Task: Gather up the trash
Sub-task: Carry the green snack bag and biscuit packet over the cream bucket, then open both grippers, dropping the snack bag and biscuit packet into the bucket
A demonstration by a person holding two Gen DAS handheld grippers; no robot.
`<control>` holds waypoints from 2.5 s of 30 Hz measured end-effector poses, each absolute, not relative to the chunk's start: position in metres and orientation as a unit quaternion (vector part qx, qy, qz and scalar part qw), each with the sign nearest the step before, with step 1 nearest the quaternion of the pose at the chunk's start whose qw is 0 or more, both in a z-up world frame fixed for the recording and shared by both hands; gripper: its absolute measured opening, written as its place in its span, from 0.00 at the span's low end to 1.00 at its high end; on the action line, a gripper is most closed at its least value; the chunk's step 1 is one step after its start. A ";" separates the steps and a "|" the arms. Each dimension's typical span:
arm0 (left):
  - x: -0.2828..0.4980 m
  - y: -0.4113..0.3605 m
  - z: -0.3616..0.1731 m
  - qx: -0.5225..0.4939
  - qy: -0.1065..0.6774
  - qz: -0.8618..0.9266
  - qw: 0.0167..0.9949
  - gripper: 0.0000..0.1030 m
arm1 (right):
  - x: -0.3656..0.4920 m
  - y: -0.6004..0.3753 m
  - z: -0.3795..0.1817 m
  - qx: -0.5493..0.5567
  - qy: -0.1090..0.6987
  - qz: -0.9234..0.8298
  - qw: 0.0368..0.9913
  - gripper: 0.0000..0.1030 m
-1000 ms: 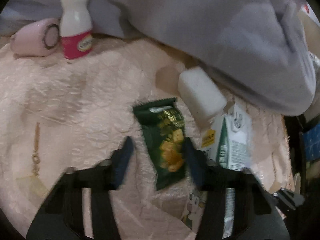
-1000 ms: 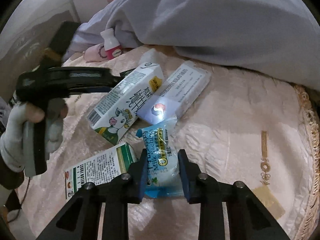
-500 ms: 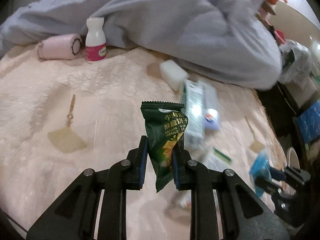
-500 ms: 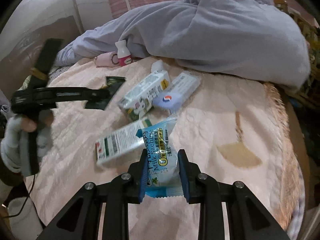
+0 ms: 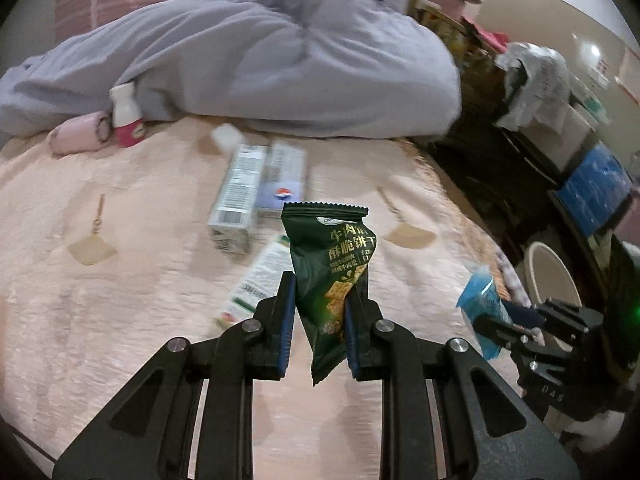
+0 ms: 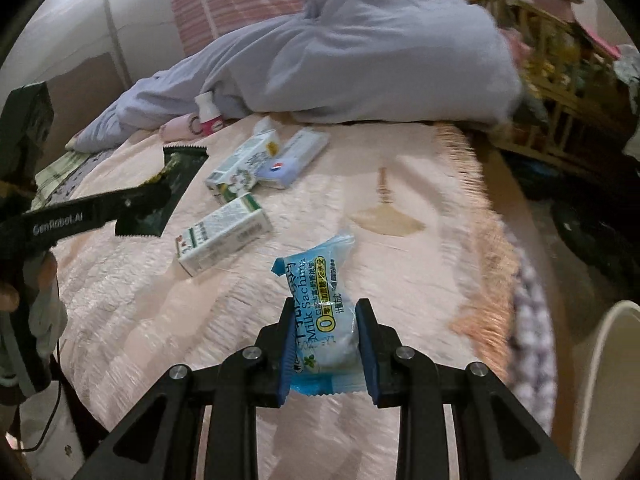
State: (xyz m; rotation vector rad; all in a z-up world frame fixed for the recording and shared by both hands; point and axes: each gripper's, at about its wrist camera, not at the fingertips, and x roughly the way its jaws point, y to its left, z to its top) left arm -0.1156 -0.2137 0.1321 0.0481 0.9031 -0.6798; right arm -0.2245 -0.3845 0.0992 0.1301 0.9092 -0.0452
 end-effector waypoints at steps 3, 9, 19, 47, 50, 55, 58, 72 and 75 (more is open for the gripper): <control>-0.128 -0.231 0.135 0.032 0.423 -0.336 0.841 0.18 | -0.241 -0.399 0.105 0.069 0.433 -0.040 0.898 0.26; -0.145 -0.266 0.138 0.043 0.421 -0.366 0.829 0.18 | -0.265 -0.427 0.110 0.084 0.428 -0.076 0.897 0.26; -0.168 -0.325 0.143 0.064 0.418 -0.417 0.805 0.18 | -0.306 -0.479 0.119 0.118 0.414 -0.133 0.893 0.26; -0.247 -0.488 0.139 0.124 0.418 -0.536 0.723 0.18 | -0.435 -0.619 0.105 0.216 0.392 -0.301 0.842 0.26; -0.251 -0.503 0.135 0.118 0.428 -0.551 0.707 0.18 | -0.443 -0.628 0.099 0.228 0.393 -0.313 0.834 0.26; -0.256 -0.526 0.129 0.112 0.442 -0.565 0.687 0.18 | -0.452 -0.641 0.091 0.244 0.395 -0.326 0.823 0.26; -0.258 -0.538 0.125 0.100 0.454 -0.576 0.672 0.18 | -0.456 -0.646 0.087 0.250 0.395 -0.332 0.819 0.26; -0.250 -0.534 0.127 0.068 0.458 -0.574 0.676 0.57 | -0.466 -0.655 0.078 0.284 0.388 -0.355 0.801 0.45; -0.243 -0.521 0.126 0.072 0.453 -0.556 0.693 0.57 | -0.462 -0.651 0.077 0.287 0.387 -0.350 0.803 0.45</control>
